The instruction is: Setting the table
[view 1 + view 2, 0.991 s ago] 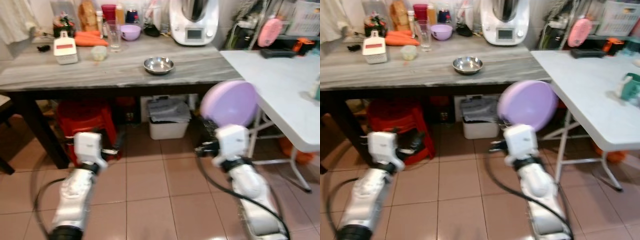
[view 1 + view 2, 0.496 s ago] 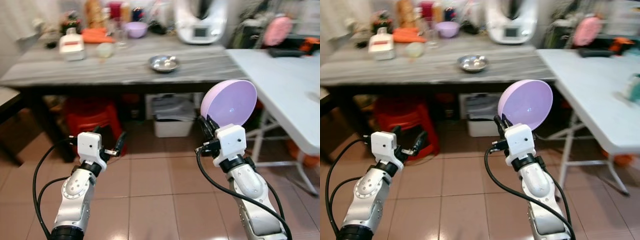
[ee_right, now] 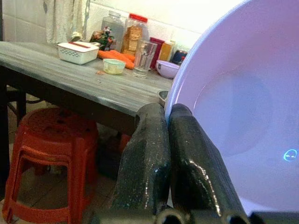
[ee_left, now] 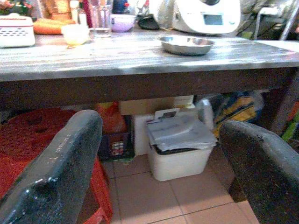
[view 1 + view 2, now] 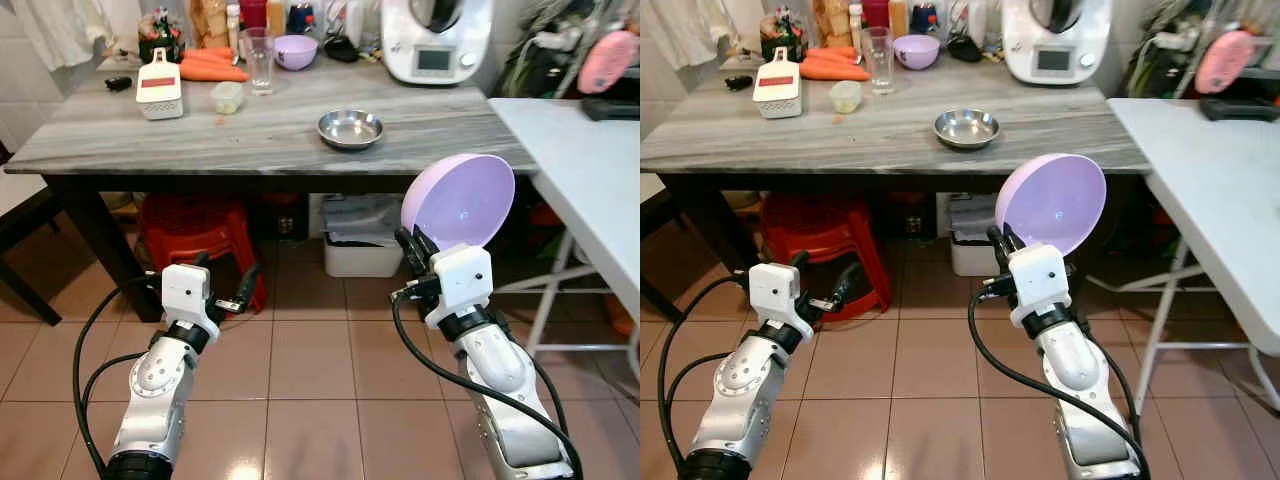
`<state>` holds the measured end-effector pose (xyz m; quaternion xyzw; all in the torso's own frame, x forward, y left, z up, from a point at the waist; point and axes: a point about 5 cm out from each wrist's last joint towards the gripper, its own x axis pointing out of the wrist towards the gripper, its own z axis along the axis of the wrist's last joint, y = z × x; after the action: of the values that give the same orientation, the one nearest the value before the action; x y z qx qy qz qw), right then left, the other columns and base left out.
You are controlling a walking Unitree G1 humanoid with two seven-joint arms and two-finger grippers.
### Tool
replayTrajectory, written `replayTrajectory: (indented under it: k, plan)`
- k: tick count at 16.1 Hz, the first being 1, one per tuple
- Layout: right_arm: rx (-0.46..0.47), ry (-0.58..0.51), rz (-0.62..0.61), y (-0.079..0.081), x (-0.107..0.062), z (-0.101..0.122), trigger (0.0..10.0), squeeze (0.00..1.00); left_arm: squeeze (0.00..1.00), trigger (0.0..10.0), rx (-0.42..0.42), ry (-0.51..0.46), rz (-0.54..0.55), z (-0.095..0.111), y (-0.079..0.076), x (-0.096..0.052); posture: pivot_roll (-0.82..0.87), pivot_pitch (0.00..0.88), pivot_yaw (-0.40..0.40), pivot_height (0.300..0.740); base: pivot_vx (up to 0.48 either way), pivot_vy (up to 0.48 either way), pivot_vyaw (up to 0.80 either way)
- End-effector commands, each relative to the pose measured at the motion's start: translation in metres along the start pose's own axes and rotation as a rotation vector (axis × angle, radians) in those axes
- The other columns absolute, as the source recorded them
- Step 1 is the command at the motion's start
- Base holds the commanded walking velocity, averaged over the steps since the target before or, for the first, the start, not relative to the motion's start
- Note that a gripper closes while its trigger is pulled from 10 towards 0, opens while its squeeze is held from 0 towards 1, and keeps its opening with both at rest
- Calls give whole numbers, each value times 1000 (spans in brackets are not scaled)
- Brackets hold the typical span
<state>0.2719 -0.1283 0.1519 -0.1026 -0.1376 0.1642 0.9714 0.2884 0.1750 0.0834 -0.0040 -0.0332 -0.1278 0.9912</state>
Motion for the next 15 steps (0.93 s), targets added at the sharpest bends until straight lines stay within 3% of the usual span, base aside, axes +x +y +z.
replayTrajectory:
  k: [1,7,12,15]
  plan:
    - [-4,-13,1,-1,1,2,10000,0,0,10000,10,-11,-9,4,1,2,-4,0,-16,740,334,0,0]
    - [-8,-18,3,-1,3,2,10000,0,0,10000,8,-13,-15,4,-2,3,-4,0,-13,740,334,0,0]
    - [-5,-18,2,1,2,1,10000,0,0,10000,11,-14,-19,4,-3,3,-3,0,-9,740,334,0,552]
    - [-7,-16,-2,0,1,1,10000,0,0,10000,8,-21,-32,6,-7,5,-7,0,-7,740,334,0,0]
